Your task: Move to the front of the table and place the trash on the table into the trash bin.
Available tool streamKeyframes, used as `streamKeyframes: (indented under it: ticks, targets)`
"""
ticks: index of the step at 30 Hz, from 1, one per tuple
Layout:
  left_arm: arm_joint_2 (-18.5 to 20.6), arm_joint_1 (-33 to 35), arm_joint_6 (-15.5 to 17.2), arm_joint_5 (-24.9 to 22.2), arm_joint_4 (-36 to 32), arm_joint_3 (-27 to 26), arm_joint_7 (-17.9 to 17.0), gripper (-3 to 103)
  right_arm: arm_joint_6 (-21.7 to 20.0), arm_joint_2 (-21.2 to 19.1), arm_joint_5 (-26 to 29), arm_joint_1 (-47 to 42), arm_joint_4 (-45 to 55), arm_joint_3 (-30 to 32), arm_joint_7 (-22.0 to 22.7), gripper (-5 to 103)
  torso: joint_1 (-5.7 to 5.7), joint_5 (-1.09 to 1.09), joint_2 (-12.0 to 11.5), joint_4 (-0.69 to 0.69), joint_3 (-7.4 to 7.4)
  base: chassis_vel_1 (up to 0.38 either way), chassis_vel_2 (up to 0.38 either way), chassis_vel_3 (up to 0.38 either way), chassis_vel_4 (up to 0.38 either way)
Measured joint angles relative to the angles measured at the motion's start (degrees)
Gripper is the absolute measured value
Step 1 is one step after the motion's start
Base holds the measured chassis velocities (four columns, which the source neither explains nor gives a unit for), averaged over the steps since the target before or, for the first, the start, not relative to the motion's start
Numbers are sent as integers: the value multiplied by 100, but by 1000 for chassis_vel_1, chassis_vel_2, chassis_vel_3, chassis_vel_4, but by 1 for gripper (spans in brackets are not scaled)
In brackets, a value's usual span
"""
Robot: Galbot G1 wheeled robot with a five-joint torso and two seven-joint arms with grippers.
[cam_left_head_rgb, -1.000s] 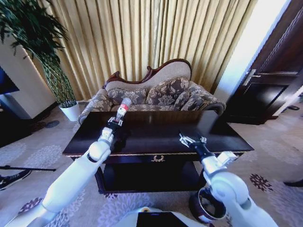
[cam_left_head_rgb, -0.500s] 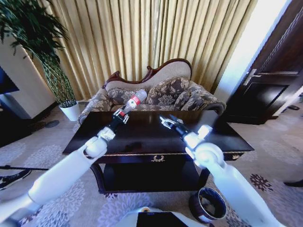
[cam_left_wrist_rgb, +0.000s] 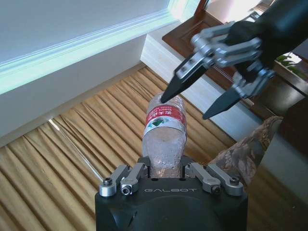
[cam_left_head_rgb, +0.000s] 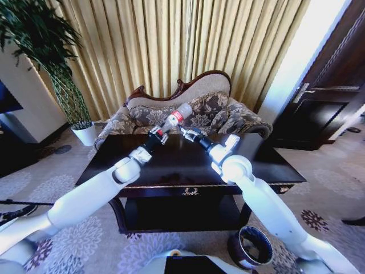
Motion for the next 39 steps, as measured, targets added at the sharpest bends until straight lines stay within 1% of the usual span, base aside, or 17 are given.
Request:
streamKeyframes:
  ticks: [15, 18, 19, 21, 22, 23, 24, 25, 26, 27, 28, 31, 32, 34, 37, 38, 39]
  targets:
    - [-209, -292, 251, -149, -295, 631, -185, 27, -22, -3, 77, 450, -347, -59, -20, 101, -1, -1, 0, 1, 0, 0, 0, 0, 0]
    - [-153, -283, 292, -223, -362, 654, -262, 27, -22, -16, 49, 431, -362, 2, -20, 89, -1, -1, 0, 1, 0, 0, 0, 0, 0]
    - [-153, -283, 292, -223, -362, 654, -262, 27, -22, -16, 49, 431, -362, 2, -20, 89, -1, -1, 0, 1, 0, 0, 0, 0, 0]
    - [-128, -251, 329, -258, -392, 652, -305, 24, -21, -28, 21, 407, -355, 35, -20, 78, -1, -1, 1, 1, 0, 0, 0, 0, 0]
    - [-123, -228, 368, -310, -403, 649, -326, 28, -20, -30, 7, 389, -335, 51, -24, 78, -1, -1, 1, 1, 0, 0, 0, 0, 0]
    - [-124, -198, 407, -351, -424, 630, -351, 34, -20, -34, -5, 371, -316, 66, -31, 73, -1, -2, 1, 1, 0, 0, 0, 0, 0]
    - [-124, -198, 407, -351, -424, 630, -351, 34, -20, -34, -5, 371, -316, 66, -31, 73, -1, -2, 1, 1, 0, 0, 0, 0, 0]
    - [-132, -170, 467, -378, -438, 614, -380, 34, -17, -34, -9, 356, -302, 76, -44, 68, -1, 0, 1, 0, 0, 0, 0, 0, 0]
    - [-138, -136, 505, -403, -439, 597, -447, 44, -12, -39, -35, 330, -285, 93, -86, 62, -1, -3, 1, 0, 0, 0, 0, 0, 0]
    - [-138, -124, 520, -415, -441, 582, -476, 44, -10, -40, -60, 316, -285, 92, -116, 57, -1, -1, 1, 0, 0, 0, 0, 0, 0]
    - [-138, -124, 520, -415, -441, 582, -476, 44, -10, -40, -60, 316, -285, 92, -116, 57, -1, -1, 1, 0, 0, 0, 0, 0, 0]
    - [-123, -103, 543, -471, -470, 560, -495, 61, -1, -48, -101, 297, -259, 91, -152, 44, -1, -2, 1, 0, 0, 0, 0, 0, 0]
    - [-109, -99, 544, -491, -488, 549, -498, 66, 0, -49, -106, 292, -254, 92, -153, 44, -1, -1, 1, 0, 0, 0, 0, 0, 0]
    - [-99, -96, 545, -503, -500, 545, -498, 66, 0, -49, -106, 291, -254, 93, -154, 41, -1, -1, 1, 0, 0, 0, 0, 0, 0]
    - [-18, -54, 545, -647, -638, 504, -498, 83, 3, -59, -130, 281, -269, 147, -153, 32, -1, -1, 1, 1, -1, 0, 0, 0, 0]
    - [-18, -54, 545, -647, -638, 504, -498, 83, 3, -59, -130, 281, -269, 147, -153, 32, -1, -1, 1, 1, -1, 0, 0, 0, 0]
    - [2, -23, 547, -698, -690, 471, -501, 89, 3, -59, -183, 276, -297, 174, -153, 32, -1, -2, 1, 1, -1, 0, 0, 0, 0]
